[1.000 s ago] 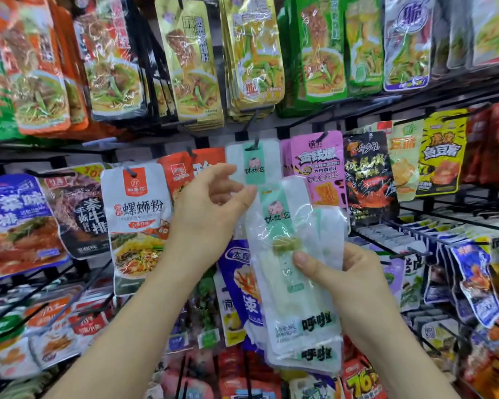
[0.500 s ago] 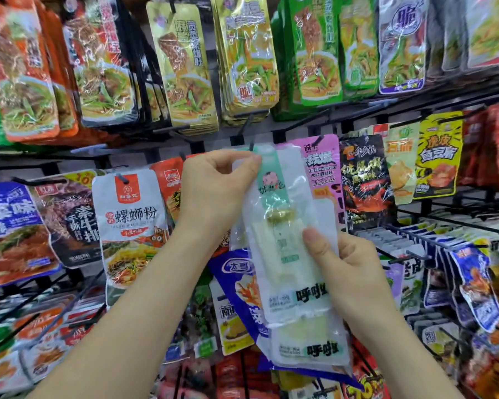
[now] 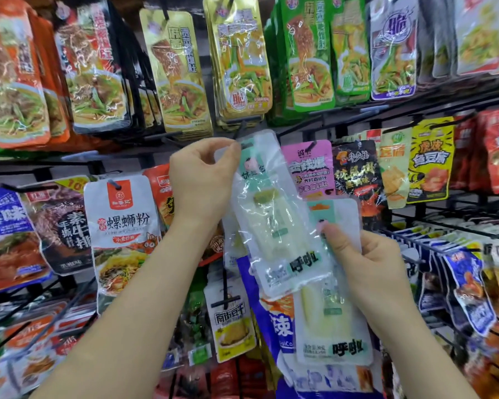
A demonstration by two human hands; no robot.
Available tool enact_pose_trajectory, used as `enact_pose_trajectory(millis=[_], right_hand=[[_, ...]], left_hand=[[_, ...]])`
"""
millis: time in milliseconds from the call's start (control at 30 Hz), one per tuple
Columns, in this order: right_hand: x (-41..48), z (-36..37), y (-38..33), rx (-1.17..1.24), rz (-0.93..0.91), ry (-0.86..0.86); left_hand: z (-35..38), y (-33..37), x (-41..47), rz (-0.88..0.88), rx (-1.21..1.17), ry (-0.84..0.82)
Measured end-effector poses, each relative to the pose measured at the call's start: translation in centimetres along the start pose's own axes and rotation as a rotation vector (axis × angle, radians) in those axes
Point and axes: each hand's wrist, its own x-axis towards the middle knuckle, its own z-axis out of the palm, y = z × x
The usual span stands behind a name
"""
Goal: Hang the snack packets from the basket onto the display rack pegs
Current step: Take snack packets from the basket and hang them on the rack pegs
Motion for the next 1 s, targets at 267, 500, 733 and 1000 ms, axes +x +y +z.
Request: enact_pose_trajectory(millis=[267,500,733,1000], right_hand=[[0.0,-1.7,-1.2,-0.069,-0.076,-0.011],[0.1,-1.0,-2.9,-0.019,-0.087,-0.091],[0.9,-2.7,-3.3,0.088,-0.04,0.024],[1.9,-1.1,-1.6,-0.028,-0.072,-0.01]], left_hand=[[-0.8,0.2,1.2,0.095,0.173,-0.124],[-0.2,-1.3,1.2,0.083,0.303,-0.168],[0.5,-1.8,0.9,0.181,0.44,-0.233],[0.4,-3.1,0.0,0.469,0.721,-0.154]])
